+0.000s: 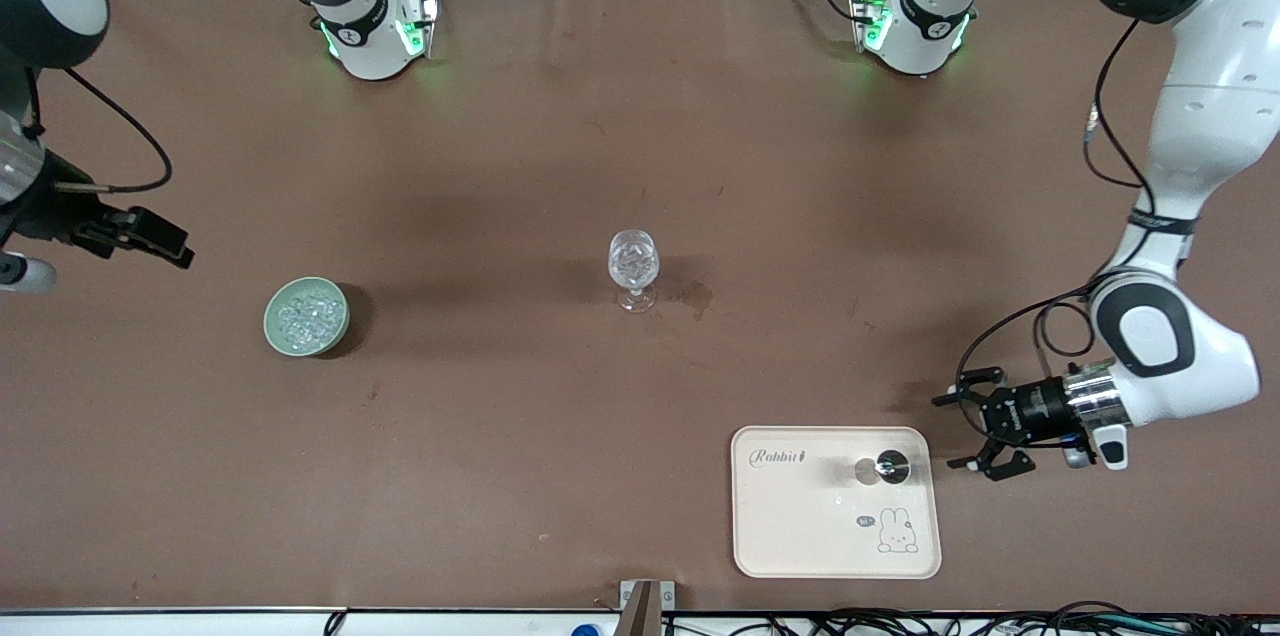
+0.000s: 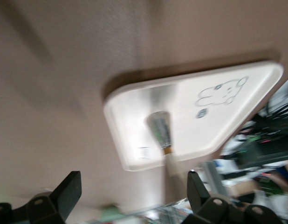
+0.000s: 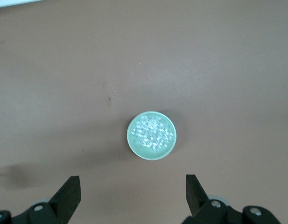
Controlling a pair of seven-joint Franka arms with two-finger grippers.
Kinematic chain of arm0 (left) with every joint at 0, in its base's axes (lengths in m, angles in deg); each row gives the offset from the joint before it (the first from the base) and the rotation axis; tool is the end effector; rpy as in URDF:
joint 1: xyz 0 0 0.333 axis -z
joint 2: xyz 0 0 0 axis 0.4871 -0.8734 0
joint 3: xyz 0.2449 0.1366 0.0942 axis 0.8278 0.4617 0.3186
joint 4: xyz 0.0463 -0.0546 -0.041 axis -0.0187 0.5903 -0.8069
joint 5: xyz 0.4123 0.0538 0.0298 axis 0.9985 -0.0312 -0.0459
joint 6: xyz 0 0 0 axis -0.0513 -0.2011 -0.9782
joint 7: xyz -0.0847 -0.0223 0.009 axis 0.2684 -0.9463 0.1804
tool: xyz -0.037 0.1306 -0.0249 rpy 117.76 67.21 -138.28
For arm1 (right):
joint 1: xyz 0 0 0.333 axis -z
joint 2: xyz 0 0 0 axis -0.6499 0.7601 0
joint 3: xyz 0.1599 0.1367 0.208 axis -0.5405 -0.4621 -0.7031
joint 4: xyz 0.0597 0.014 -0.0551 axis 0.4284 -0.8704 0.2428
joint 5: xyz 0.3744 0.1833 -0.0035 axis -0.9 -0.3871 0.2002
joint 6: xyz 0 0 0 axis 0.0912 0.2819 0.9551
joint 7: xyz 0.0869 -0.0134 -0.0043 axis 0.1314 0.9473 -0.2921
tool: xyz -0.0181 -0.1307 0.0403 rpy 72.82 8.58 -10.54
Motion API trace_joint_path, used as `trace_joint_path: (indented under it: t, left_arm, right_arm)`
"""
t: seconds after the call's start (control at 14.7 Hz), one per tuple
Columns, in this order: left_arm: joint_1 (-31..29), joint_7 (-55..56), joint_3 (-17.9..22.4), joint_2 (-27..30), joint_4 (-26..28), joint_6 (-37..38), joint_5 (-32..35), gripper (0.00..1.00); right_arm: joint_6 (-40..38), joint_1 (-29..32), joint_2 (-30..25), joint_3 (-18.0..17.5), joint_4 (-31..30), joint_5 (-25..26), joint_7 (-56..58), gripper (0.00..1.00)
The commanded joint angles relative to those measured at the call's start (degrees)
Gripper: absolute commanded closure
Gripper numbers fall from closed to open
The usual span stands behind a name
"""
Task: Pour wine and add ice with both arms
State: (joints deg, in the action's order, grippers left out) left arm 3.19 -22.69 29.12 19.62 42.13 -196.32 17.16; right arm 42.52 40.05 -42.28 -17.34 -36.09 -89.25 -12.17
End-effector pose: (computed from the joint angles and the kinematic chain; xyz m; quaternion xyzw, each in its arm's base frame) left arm 0.7409 -0.0126 0.1792 0.7118 0.5735 -0.2149 0.3439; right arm 0.6066 -0.0207 0.5179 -0.9971 0.0732 -0.0182 0.0056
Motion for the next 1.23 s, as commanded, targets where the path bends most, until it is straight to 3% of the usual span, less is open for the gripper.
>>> trace_joint_path:
  t: [0.0,0.34,0.61,0.75,1.09,1.16]
  left_arm:
    - [-0.59,0.02,0.31,8.27,3.11,6.57,8.56,0.0]
    - [-0.15,-2.08,-1.78,19.79,2.85,15.99,17.45,0.0]
    - [-0.15,-11.71,-7.31,26.82,2.5,19.94,33.06,0.0]
    - [-0.15,-14.65,-8.82,29.73,2.15,22.4,37.14,0.0]
    - [1.86,-26.14,-7.61,39.66,2.5,24.96,41.1,0.0]
    - [6.57,-29.74,-2.46,42.02,2.67,26.09,41.19,0.0]
  right_arm:
    - [-2.03,1.09,-4.0,-1.3,-2.58,0.54,1.06,0.01]
    - [-8.81,1.09,-4.01,-1.39,4.7,0.63,7.55,0.0]
    - [-15.74,1.18,-3.49,-1.48,11.21,0.54,8.18,0.0]
    - [-16.11,0.92,-3.39,-1.48,11.75,0.54,8.18,0.0]
    - [-18.66,0.39,-3.57,-1.74,10.09,0.37,8.71,0.0]
    - [-18.57,0.39,-3.57,-1.83,9.64,0.37,8.71,0.0]
